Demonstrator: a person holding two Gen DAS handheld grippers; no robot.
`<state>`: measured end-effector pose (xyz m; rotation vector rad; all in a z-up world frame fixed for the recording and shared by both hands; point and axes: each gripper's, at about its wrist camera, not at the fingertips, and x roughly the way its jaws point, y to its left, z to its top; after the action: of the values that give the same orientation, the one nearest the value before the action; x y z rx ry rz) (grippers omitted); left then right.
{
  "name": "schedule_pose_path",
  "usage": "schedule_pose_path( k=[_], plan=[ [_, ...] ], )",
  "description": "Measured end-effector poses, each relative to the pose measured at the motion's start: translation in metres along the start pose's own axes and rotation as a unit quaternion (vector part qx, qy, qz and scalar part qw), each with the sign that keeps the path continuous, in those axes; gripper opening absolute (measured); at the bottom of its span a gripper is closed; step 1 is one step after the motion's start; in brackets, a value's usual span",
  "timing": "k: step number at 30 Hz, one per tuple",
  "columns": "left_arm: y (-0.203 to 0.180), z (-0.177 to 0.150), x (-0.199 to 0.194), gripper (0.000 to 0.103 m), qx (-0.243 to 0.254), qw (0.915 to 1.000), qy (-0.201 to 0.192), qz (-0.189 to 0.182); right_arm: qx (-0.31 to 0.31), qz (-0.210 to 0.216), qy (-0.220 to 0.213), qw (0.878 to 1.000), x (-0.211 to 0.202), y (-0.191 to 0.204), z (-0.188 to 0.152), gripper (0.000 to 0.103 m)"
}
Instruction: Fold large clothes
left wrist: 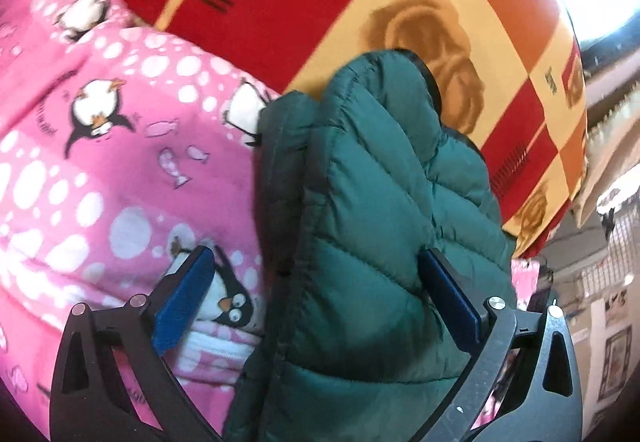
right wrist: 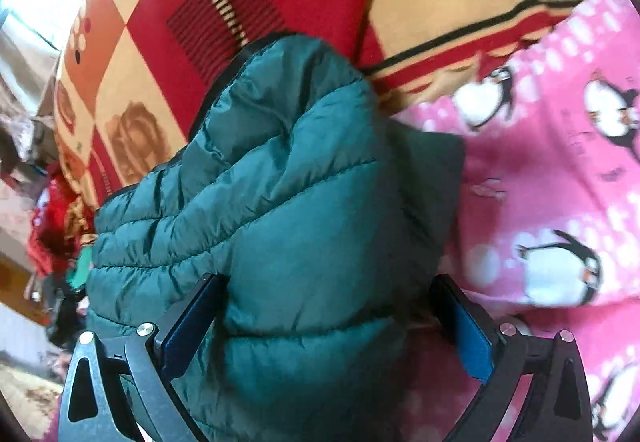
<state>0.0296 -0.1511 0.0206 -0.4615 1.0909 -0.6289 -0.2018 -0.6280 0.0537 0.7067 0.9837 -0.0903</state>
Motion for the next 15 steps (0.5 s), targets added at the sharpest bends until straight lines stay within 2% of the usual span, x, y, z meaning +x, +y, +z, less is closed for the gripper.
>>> schedule_pose_path(
  k=[5,10,11,12,14,15],
  plan=[
    [-0.013,0.001,0.015,0.103,0.020,0.9997,0.014,0.006,-0.010,0.011,0.017,1.000,0.017,0.005,0.008,0.103],
    [-0.024,0.000,0.025,0.102,0.028,0.9991,0.031,0.008,-0.030,0.010,0.008,0.999,0.019,0.014,0.001,0.103],
    [-0.028,-0.002,0.025,0.098,0.040,0.9985,0.036,0.010,-0.036,0.009,0.003,0.999,0.018,0.017,0.000,0.099],
    [-0.033,-0.004,0.024,0.086,0.053,0.9980,0.031,0.015,-0.046,0.011,-0.006,0.999,0.015,0.022,-0.002,0.095],
    [-0.048,-0.008,0.020,0.073,0.084,0.9958,0.017,0.033,-0.062,0.009,-0.019,0.998,0.007,0.031,-0.005,0.074],
    [-0.054,-0.010,0.016,0.063,0.097,0.9945,0.010,0.040,-0.065,0.004,-0.022,0.998,0.004,0.034,-0.006,0.069]
  ],
)
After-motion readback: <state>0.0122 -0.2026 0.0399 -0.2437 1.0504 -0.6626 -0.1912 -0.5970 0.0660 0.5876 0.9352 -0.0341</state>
